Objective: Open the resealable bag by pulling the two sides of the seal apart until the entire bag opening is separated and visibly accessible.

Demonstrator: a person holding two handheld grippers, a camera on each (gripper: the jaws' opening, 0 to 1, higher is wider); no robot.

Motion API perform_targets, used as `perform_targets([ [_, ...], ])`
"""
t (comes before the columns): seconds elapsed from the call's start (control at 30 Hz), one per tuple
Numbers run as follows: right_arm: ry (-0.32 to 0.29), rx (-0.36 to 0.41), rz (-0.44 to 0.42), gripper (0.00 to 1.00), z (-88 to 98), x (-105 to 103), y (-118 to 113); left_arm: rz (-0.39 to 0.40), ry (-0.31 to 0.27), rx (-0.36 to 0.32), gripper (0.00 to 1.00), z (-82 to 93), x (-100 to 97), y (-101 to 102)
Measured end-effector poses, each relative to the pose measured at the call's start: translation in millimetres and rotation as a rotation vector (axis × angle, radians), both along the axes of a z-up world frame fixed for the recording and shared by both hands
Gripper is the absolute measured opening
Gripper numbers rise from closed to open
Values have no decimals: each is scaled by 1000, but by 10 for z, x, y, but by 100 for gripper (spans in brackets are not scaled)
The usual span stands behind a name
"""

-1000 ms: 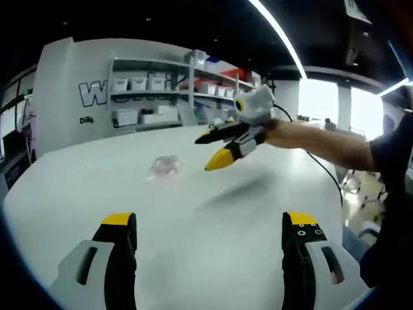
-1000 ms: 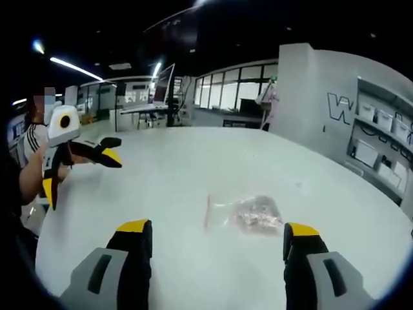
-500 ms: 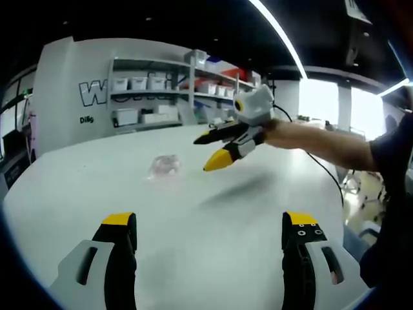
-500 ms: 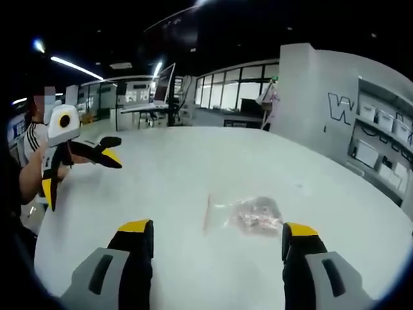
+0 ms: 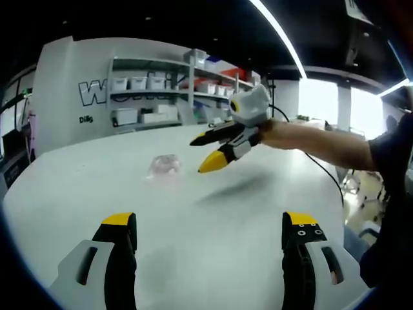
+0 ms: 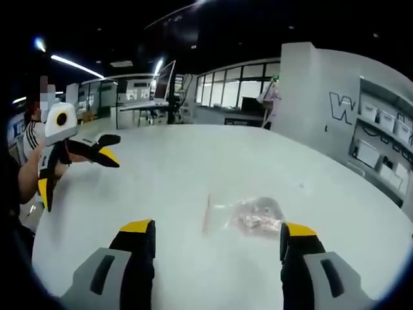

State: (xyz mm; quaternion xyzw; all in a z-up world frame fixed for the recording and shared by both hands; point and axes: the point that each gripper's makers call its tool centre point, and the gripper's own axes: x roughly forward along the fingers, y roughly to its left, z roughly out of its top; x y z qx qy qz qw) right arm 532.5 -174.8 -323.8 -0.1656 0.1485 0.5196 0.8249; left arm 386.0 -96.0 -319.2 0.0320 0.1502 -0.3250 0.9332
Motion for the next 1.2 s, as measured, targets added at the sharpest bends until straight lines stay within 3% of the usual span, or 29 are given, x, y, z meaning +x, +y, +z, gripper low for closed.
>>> perform_targets([
  [1.2, 0, -10, 2, 72, -62, 90, 60, -4, 3, -7, 92, -35, 29, -14],
])
